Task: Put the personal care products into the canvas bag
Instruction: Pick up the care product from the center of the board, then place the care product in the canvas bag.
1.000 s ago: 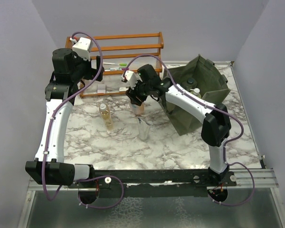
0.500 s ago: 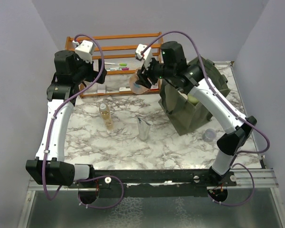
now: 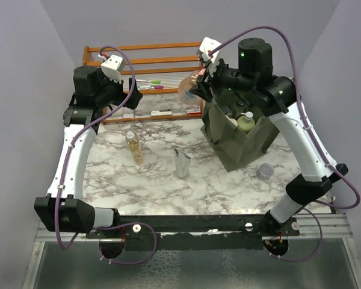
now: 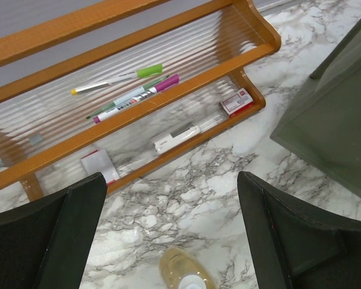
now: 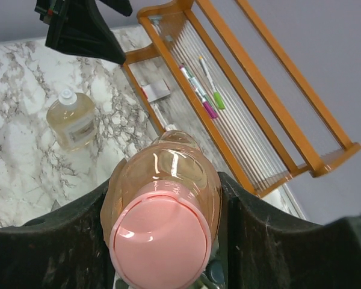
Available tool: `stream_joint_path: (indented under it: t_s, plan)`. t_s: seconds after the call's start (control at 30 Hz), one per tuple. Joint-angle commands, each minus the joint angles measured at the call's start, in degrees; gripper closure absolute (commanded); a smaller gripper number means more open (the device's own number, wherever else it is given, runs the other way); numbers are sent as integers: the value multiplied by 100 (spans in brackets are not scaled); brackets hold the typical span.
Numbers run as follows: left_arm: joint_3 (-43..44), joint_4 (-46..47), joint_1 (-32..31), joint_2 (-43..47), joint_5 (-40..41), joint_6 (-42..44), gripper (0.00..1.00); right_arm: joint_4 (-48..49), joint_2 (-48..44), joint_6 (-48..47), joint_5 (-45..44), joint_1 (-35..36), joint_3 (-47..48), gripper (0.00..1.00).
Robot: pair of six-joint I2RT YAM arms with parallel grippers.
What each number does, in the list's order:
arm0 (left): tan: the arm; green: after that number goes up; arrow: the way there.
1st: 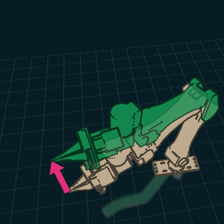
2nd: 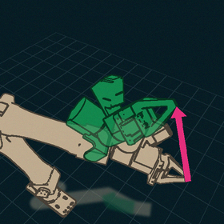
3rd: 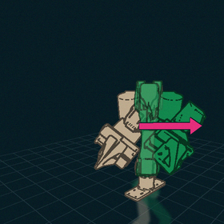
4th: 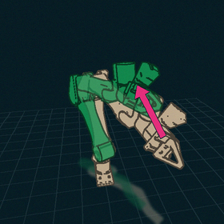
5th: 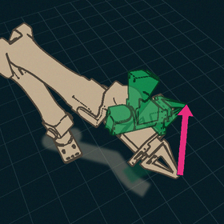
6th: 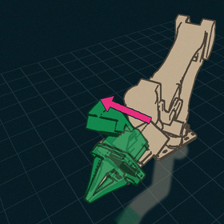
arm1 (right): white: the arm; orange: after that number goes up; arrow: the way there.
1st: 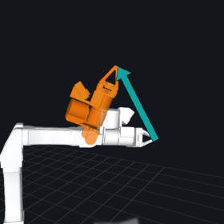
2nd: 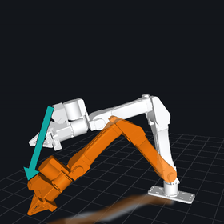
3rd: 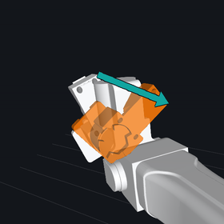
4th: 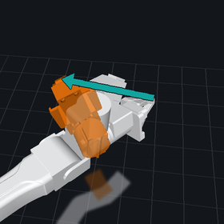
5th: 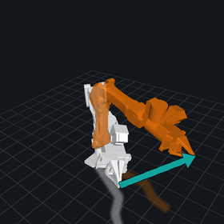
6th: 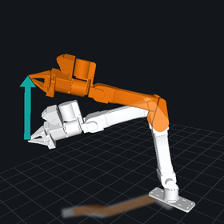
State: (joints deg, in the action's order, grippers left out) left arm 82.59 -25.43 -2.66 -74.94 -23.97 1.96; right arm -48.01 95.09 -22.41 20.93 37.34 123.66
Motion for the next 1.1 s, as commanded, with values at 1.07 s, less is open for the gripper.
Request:
stream_joint_path:
  t_s: [1.07]
  plan:
    - [679, 720, -3225, -2037, -704, 411, 20, -7, -1988, -381, 157, -2998, -1563, 99]
